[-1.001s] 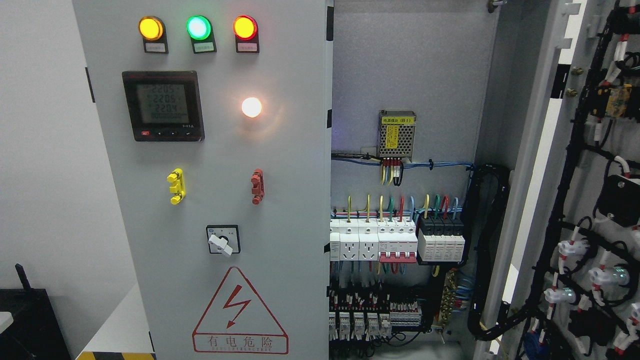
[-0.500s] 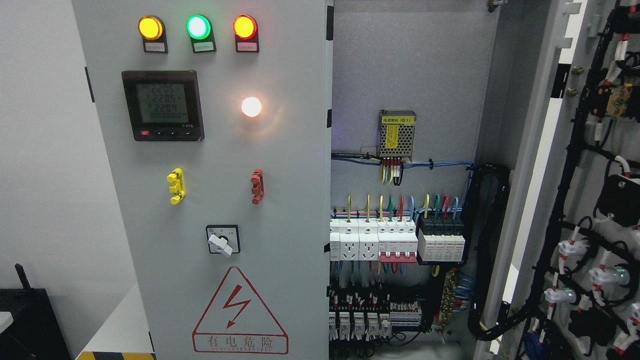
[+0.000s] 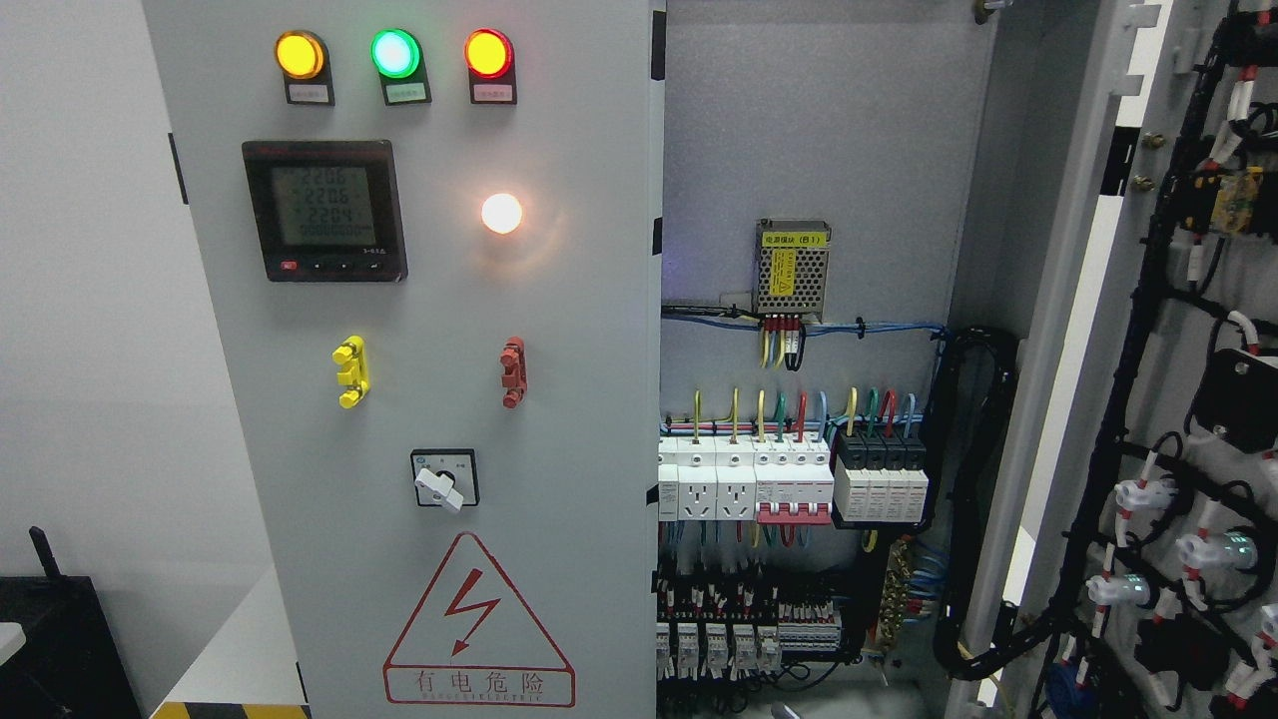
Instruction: Open door with both hands
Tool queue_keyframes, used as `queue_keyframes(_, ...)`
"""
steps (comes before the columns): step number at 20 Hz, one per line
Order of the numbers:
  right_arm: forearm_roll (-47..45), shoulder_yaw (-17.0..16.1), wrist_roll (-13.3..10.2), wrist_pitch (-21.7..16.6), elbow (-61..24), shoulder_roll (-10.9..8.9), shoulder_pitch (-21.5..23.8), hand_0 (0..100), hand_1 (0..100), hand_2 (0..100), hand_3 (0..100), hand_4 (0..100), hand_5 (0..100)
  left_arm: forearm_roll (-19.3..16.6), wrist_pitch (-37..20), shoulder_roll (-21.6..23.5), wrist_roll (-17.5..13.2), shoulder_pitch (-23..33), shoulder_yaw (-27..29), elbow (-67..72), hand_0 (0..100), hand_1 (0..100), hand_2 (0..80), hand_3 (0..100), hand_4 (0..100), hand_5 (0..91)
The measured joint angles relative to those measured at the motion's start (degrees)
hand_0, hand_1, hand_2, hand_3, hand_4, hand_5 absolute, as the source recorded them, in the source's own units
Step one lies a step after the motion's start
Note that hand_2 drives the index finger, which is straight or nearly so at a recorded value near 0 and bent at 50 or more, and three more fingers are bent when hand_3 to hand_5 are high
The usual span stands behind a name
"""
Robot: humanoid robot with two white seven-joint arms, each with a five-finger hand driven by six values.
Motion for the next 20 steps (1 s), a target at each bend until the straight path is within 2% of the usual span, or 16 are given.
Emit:
queue_keyframes(9,-4.3,-0.3,1.0,5.2,2.8,1.42,-8.5,12,39,0,0,0,0,0.0,0.0,0.0,0.0,0.0,0.0,0.0,12,39,0.0,0,0,0.0)
queue_keyframes(20,-7.3,0.0,2.8,6.1,8.9,2.15,-15.6,12,39,0,0,0,0,0.0,0.0,0.0,0.0,0.0,0.0,0.0,12,39,0.0,0,0,0.0)
